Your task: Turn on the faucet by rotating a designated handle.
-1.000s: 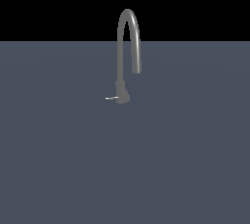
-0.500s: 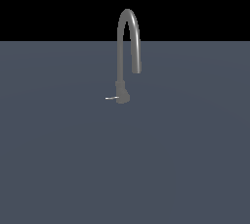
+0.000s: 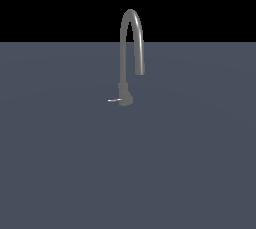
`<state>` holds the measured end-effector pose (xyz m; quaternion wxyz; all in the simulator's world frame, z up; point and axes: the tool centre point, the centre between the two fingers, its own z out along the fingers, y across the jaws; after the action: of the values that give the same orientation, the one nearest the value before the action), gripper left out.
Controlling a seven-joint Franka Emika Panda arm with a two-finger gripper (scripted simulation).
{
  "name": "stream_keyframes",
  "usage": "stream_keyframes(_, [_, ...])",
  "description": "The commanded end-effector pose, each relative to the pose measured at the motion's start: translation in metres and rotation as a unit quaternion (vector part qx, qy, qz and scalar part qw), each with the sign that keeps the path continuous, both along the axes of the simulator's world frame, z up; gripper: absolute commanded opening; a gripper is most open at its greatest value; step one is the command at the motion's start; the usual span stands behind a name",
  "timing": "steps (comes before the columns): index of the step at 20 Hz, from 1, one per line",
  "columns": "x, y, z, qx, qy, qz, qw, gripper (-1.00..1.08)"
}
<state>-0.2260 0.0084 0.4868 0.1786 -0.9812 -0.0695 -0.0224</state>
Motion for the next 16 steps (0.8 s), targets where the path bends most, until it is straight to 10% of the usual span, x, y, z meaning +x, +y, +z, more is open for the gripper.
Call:
stream_keyframes(1, [0.002, 0.006, 0.009, 0.049, -0.014, 0.006, 0.9987, -1.00])
stream_keyframes(8, [0.008, 0.016, 0.038, 0.193, -0.051, 0.018, 0.9798, -1.00])
stream_keyframes(16, [0.019, 0.014, 0.072, 0.353, -0.082, 0.021, 0.9316, -1.00])
